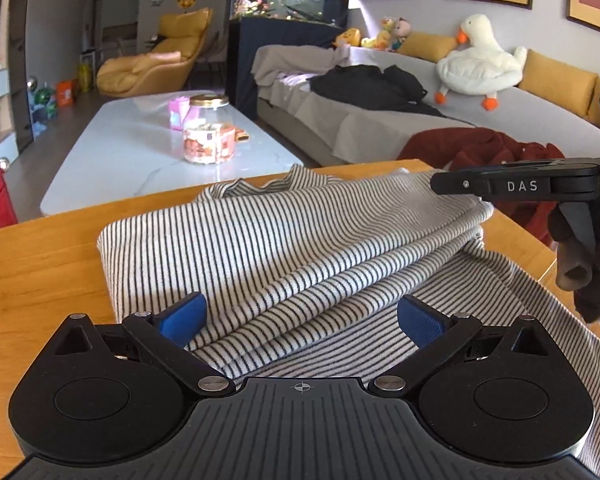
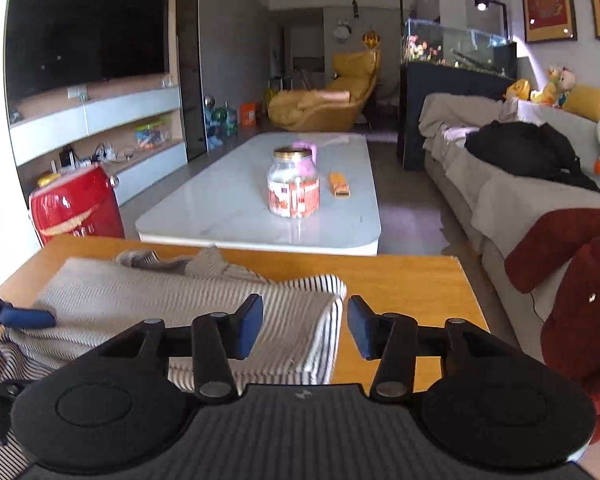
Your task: Fold clothes
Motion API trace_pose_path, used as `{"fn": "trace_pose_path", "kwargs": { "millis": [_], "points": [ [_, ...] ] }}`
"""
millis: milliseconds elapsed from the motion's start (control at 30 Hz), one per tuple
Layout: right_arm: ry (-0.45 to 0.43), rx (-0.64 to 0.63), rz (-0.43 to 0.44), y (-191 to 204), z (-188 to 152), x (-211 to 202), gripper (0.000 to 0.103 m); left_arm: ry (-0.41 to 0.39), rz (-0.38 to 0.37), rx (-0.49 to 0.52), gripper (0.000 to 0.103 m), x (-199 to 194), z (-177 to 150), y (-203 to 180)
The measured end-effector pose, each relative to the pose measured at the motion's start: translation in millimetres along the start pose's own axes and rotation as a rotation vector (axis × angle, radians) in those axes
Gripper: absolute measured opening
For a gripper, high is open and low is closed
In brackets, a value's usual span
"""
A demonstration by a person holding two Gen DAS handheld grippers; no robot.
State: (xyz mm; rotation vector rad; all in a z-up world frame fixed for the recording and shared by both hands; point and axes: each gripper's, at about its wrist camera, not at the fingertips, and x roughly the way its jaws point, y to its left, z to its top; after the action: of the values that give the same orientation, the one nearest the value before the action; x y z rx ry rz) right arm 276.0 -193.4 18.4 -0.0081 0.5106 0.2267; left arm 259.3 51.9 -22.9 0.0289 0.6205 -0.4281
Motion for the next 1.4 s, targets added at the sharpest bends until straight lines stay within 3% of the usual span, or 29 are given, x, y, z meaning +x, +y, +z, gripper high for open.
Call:
{"fn": "trace_pose_path", "kwargs": {
  "millis": [100, 233, 300, 500, 833, 1133, 1400],
  "points": [
    [-0.090, 0.009, 0.039, 11, 5, -17, 0.055, 0.007, 0.006, -0.001, 0.103, 1, -2, 1],
    [0.026, 0.150, 0.174, 12, 0, 6, 0.059, 0.012, 0.008, 0.002, 0.103, 1, -2, 0],
    [0.096, 0.214, 0.152, 7, -14, 25, 0.059, 0.013, 0.006, -0.005, 0.103, 1, -2, 1],
    [0.067, 0.156, 0.172, 8, -32, 11, 0.059, 0.028, 0.040, 0.018, 0.103, 0, -2, -6],
    [0.047, 0.187, 0.193, -4, -52, -27, 0.059, 0.032, 0.021, 0.029, 0.103, -27, -24, -33],
    [0.038, 0.172, 0.180, -1, -54, -31, 0.064, 0.068, 0.057, 0.115, 0.103, -29, -24, -43],
    [0.065, 0.148, 0.182, 2, -54, -33, 0.065, 0.082, 0.045, 0.129, 0.103, -34, -26, -36]
  ]
}}
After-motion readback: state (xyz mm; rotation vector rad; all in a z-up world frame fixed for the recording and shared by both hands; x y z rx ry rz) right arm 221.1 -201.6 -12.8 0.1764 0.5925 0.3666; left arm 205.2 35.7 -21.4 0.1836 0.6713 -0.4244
